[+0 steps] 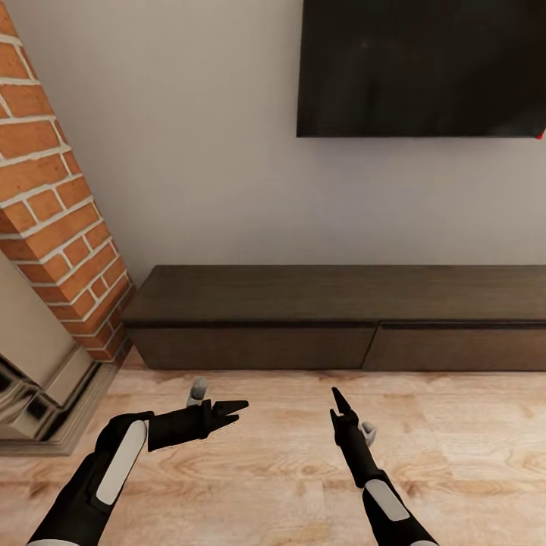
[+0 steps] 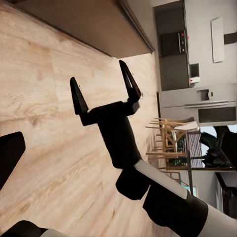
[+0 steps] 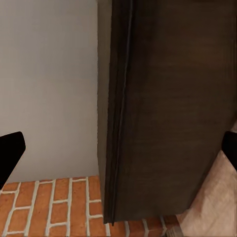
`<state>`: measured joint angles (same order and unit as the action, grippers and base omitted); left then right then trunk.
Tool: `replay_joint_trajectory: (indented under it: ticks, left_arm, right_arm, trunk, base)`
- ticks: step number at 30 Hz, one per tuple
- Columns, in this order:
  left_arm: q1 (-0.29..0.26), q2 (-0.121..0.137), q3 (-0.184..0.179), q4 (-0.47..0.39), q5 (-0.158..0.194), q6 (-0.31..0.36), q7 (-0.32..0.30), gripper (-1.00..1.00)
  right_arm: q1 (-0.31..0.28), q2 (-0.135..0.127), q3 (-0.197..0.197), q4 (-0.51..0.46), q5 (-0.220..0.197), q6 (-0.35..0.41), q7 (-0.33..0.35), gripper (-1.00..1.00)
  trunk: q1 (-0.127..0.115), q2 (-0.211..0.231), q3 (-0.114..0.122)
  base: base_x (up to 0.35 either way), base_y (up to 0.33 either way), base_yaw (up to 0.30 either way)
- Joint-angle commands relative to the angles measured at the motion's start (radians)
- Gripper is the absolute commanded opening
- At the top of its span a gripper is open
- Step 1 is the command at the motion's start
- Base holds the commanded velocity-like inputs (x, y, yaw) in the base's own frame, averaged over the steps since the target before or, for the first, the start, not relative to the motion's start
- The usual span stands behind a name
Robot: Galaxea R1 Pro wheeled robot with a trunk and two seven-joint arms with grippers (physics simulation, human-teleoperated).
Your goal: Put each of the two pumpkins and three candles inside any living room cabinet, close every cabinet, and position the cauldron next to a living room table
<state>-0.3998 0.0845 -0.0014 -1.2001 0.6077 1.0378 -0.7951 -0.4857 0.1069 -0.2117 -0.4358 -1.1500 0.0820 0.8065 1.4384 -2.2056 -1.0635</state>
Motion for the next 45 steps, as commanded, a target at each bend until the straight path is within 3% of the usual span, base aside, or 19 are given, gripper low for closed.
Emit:
replay_joint_trajectory:
  ticks: [1,4,14,26,35,45]
  left_arm:
    - [-0.001,0.0,0.0,0.0,-0.001,0.002,-0.004,1.0]
    - [-0.001,0.001,0.0,0.005,0.0,0.003,-0.005,1.0]
    - [-0.001,0.0,0.0,0.022,0.003,0.004,-0.006,1.0]
    - [-0.001,0.0,-0.001,0.028,0.006,0.004,-0.007,1.0]
    - [-0.001,-0.002,0.0,0.028,0.009,0.005,-0.007,1.0]
    - [-0.001,-0.003,0.0,0.028,0.009,0.005,-0.007,1.0]
  right_arm:
    - [-0.001,0.001,-0.002,-0.001,-0.008,0.01,-0.02,1.0]
    - [-0.001,0.002,-0.002,-0.002,-0.009,0.009,-0.075,1.0]
    - [-0.001,0.007,-0.004,0.0,-0.01,0.004,-0.085,1.0]
    - [-0.001,0.007,-0.005,0.002,-0.01,0.002,-0.019,1.0]
    - [-0.001,0.007,-0.005,0.002,-0.01,0.002,0.003,1.0]
    - [-0.001,0.007,-0.004,0.002,-0.01,0.002,0.006,1.0]
  trunk:
    - [0.0,0.0,-0.001]
    - [0.0,0.0,-0.001]
    - [0.0,0.0,-0.001]
    - [0.0,0.0,-0.001]
    - [0.0,0.0,-0.001]
    - [0.039,-0.07,-0.032]
  base:
    - [0.35,0.0,0.0]
    - [0.35,0.0,0.0]
    - [0.317,0.0,0.0]
    - [0.243,0.0,0.0]
    - [0.046,0.0,0.0]
    - [0.001,0.0,0.0]
